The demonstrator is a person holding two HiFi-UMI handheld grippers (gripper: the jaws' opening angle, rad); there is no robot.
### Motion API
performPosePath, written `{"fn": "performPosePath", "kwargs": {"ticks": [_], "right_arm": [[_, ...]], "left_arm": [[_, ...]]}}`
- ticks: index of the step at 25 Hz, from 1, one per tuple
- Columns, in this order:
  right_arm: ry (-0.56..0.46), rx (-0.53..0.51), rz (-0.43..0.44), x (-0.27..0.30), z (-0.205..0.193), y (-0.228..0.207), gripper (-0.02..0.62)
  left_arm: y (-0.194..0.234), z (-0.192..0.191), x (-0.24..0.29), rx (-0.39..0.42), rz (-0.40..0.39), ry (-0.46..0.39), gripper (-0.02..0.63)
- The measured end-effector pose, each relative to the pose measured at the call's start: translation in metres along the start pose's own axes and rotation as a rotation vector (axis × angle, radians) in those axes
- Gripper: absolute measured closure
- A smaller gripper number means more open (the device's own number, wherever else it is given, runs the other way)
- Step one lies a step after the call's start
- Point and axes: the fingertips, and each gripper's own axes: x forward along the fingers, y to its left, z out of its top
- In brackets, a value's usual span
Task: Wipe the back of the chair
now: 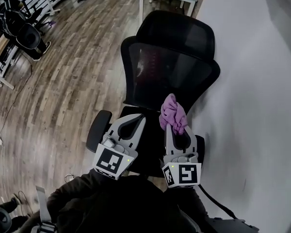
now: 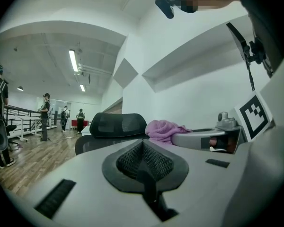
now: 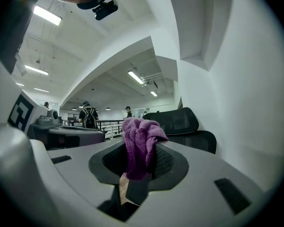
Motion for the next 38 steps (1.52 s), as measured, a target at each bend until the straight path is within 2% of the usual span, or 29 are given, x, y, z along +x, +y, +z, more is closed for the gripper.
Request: {"fn": "performPosePath", "kwargs": {"ticks": [6,9,14,18,21,27,32,38], "right_arm": [[0.042,0.019,-0.054,0.060,-0.006,-0.014,0.499],[0.037,0.016,-0.067,0.102,-0.013,-0.023,0.499],[0.036,0.023,-0.125,0.155,-0.003,-0.044,0.499],[0.035,0.009,-0.181,0.164,0.019,-0.071,0.499],[0.020,0.007,-0.208,0.164,0.021,-0.096,0.499],[0.010,0.020,-0.200,0.171,0.018,-0.129,0.499],[-0.061,-0.012,-0.221,0.181,0.054,-0.156,0.500],[-0.144,-0.060,-0.325,0.208,0.117,-0.195,0.500]], "left_arm": [[0.043,-0.003,0.047,-0.062,-0.065,-0.003,0.601],[0.067,-0.018,0.067,-0.070,-0.076,0.009,0.601],[0.095,-0.026,0.097,-0.063,-0.148,0.016,0.601],[0.095,-0.021,0.111,-0.105,-0.158,0.037,0.601],[0.086,-0.029,0.125,-0.107,-0.157,0.059,0.601],[0.064,-0.034,0.139,-0.095,-0.146,0.088,0.601],[0.058,-0.033,0.135,-0.081,-0.124,0.112,0.601],[0.076,-0.024,0.129,-0.073,-0.100,0.099,0.601]]}}
